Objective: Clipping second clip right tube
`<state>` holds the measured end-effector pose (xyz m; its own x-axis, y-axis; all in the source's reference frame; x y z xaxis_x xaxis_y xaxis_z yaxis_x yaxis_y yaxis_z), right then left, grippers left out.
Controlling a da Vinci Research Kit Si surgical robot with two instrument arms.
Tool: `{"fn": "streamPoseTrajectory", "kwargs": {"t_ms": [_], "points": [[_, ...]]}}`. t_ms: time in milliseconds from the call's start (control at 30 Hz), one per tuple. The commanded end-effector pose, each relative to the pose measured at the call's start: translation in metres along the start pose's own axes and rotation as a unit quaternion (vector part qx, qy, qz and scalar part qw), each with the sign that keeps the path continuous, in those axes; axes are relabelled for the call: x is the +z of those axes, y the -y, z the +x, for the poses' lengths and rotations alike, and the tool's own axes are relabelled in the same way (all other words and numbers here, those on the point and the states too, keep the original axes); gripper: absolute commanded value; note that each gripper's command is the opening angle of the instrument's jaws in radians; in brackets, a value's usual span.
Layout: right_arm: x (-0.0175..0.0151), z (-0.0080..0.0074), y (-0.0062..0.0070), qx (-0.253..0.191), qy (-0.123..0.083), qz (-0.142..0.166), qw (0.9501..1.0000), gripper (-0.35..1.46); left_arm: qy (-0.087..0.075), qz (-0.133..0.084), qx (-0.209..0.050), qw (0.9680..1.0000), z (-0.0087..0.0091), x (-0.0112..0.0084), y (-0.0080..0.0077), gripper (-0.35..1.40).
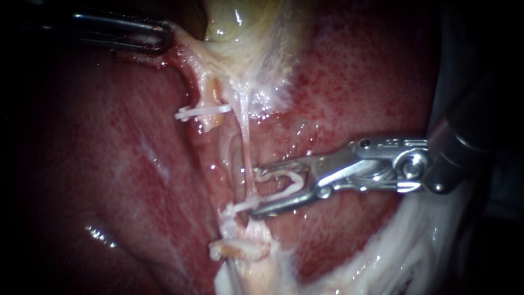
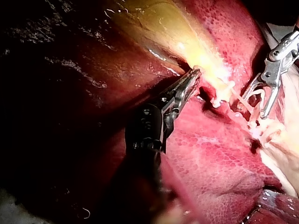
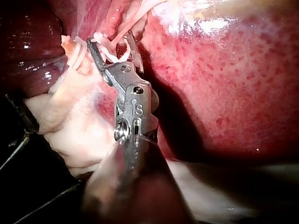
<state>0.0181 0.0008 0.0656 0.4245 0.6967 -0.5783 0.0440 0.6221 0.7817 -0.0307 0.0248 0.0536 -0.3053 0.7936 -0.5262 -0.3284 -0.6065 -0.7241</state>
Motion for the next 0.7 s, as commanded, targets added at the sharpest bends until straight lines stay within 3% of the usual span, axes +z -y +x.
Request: {"fn": "streamPoseTrajectory", "kwargs": {"t_ms": [33, 167, 467, 700], "points": [[0.0003, -0.0001, -0.0001, 0.0, 0.001, 0.0, 1.0, 0.47, 0.0, 0.0, 0.0, 1.0, 0.0, 0.0, 0.0, -0.35], [0.0014, -0.0004, -0.0003, 0.007, -0.003, -0.001, 1.0, 0.48, 0.0, 0.001, 0.0, 1.0, 0.0, 0.0001, 0.0, -0.35], [0.002, 0.0001, -0.0005, 0.047, -0.053, 0.053, 0.9961, 0.48, 0.0, 0.001, 0.0, 1.0, 0.0, 0.0002, 0.0, -0.35], [0.0009, 0.0016, 0.0011, 0.072, -0.085, 0.111, 0.9875, 0.48, 0.0, 0.001, 0.0, 1.0, 0.0, 0.0001, 0.0, -0.35]]}}
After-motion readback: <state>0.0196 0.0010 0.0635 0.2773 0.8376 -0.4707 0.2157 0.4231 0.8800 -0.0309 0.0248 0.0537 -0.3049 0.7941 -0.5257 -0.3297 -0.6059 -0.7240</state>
